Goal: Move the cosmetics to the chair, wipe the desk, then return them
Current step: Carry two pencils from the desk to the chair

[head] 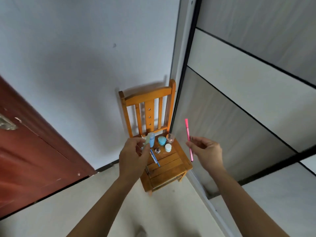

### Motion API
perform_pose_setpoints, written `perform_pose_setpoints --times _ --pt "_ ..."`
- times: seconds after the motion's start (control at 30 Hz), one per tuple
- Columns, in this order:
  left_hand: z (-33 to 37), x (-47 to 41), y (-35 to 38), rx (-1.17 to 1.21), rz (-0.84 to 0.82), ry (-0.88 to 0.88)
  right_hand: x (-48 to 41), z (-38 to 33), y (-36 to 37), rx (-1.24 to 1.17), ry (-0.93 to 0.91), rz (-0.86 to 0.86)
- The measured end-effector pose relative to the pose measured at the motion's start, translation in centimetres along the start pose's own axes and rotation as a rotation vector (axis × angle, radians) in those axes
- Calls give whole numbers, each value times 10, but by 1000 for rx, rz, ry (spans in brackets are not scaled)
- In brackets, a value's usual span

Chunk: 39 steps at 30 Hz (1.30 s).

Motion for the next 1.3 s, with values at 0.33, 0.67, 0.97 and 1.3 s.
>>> perform_pose_setpoints --times 0.33,0.67,0.97,1.3 --pt "-118 -36 110 -85 152 -250 -152 100 90 76 -33 -274" --pt "-327 -29 216 -140 186 -539 -208 292 227 274 71 -493" --pt "-466 -31 268 -192 177 -686 -224 391 332 423 164 -527" --pt "-472 -24 270 -365 59 -714 -227 386 324 807 -13 -545"
Point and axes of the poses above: each hand's wrist, its own x-axis away from the middle knuckle, its own y-axis out of the palm, z = x × y, the point moved 6 cm from there along -x, towards the middle knuckle, and after that the axes turned 13 degrees about x, right-handed, at the moved point
